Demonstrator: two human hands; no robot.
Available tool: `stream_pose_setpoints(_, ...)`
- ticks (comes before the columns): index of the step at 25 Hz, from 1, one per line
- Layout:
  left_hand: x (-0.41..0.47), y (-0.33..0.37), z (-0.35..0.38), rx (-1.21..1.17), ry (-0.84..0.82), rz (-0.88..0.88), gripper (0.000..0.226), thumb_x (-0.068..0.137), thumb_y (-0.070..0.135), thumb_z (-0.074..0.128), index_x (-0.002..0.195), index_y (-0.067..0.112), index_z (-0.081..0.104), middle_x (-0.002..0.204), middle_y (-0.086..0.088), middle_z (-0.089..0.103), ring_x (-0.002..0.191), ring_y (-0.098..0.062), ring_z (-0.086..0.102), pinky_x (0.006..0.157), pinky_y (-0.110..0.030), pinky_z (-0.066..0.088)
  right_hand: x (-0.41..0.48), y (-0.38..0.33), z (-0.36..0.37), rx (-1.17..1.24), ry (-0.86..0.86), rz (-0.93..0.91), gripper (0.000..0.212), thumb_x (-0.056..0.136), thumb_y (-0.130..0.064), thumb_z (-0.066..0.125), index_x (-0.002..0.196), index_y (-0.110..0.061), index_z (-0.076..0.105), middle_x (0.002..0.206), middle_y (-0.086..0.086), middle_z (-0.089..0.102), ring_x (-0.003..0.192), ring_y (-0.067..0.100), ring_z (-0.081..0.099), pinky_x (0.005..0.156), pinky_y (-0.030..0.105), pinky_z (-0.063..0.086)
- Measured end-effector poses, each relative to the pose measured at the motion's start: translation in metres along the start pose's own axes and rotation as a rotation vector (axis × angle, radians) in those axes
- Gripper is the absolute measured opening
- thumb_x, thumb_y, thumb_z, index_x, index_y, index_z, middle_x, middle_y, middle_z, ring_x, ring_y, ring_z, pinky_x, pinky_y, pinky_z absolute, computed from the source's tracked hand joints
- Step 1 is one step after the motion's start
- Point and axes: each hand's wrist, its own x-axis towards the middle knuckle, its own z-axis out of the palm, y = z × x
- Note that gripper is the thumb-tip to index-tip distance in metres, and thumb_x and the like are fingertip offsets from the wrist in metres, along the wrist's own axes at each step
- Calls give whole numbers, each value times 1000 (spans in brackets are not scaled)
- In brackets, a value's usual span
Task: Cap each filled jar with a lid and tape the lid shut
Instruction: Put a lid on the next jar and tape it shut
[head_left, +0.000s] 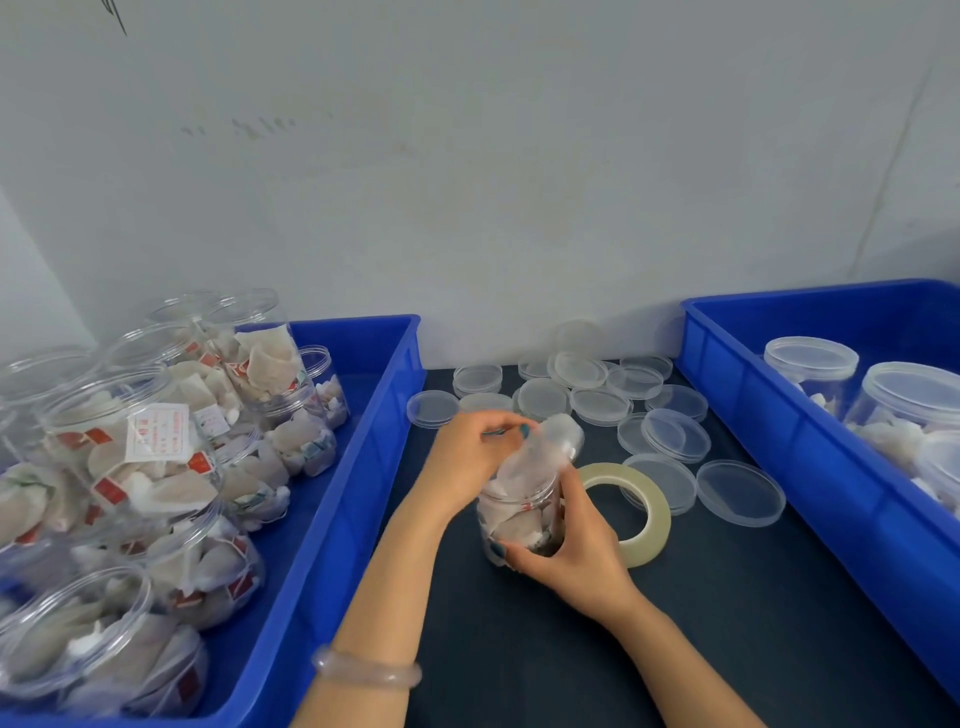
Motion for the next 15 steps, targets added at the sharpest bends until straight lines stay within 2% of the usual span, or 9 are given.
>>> stream_pose_setpoints(2, 2, -1, 10, 334, 6, 38, 20, 95, 17, 62, 105, 33, 68, 92, 18, 62, 103, -17, 65, 77, -25, 51, 0, 2, 1, -11, -7, 1, 81, 62, -54, 81, 129, -59, 36, 122, -31, 58, 112, -8, 57, 89, 22, 50)
stream_pose_setpoints(4, -4, -2, 19, 470, 85, 80, 28, 99, 16, 54, 119, 32, 64, 98, 20, 60, 102, -14, 63, 77, -27, 52, -1, 1, 2, -37, 4, 8, 72, 63, -56, 81, 122, -61, 40, 115, -33, 59, 106, -10, 58, 82, 16, 48)
stream_pose_setpoints(5, -7, -3, 19, 384, 153, 113, 35, 100, 12, 49, 120, 37, 63, 104, 22, 63, 102, -8, 63, 78, -25, 52, 0, 2, 2, -46, 4, 13, 67, 64, -55, 81, 118, -59, 42, 110, -31, 61, 102, -8, 60, 79, 17, 49)
stream_pose_setpoints(7, -13, 1, 14, 16, 287, 150, 41, 103, 12, 42, 121, 46, 57, 118, 25, 63, 110, 0, 61, 85, -14, 47, 0, 0, 3, -31, 17, -12, 64, 67, -50, 82, 120, -54, 46, 110, -22, 64, 105, 1, 62, 85, 24, 52)
stream_pose_setpoints(9, -21, 9, 10, -92, 212, 294, 38, 102, 32, 46, 132, 54, 45, 137, 26, 51, 126, 6, 48, 95, -10, 39, 0, 2, 3, -23, 27, -71, 67, 69, -45, 82, 126, -50, 47, 118, -16, 62, 113, 4, 59, 91, 18, 47)
stream_pose_setpoints(11, -28, 18, 25, 458, -71, 519, 53, 89, 58, 53, 140, 51, 41, 151, 19, 37, 142, -3, 30, 113, -33, 32, 3, 0, 4, -94, -26, -64, 60, 75, -42, 79, 129, -32, 55, 128, -12, 61, 121, -5, 52, 91, 6, 40)
stream_pose_setpoints(12, -32, 18, 33, 729, -190, 564, 59, 84, 68, 53, 139, 47, 47, 151, 14, 38, 144, -9, 25, 118, -46, 25, 3, 1, 5, -167, -52, -48, 53, 77, -44, 74, 124, -25, 59, 126, -13, 61, 118, -10, 50, 88, 5, 39)
stream_pose_setpoints(13, -34, 18, 35, 903, -274, 534, 61, 83, 71, 53, 136, 42, 54, 146, 11, 43, 143, -11, 25, 119, -54, 17, 4, 2, 6, -200, -39, -52, 44, 77, -48, 66, 116, -28, 59, 116, -20, 60, 110, -14, 52, 82, 5, 41)
stream_pose_setpoints(15, -31, 17, 32, 1028, -277, 466, 60, 83, 71, 54, 129, 34, 62, 134, 8, 51, 134, -13, 32, 119, -57, 9, 5, 1, 5, -241, 10, -37, 33, 74, -50, 55, 106, -42, 53, 96, -30, 51, 96, -17, 53, 67, 6, 43)
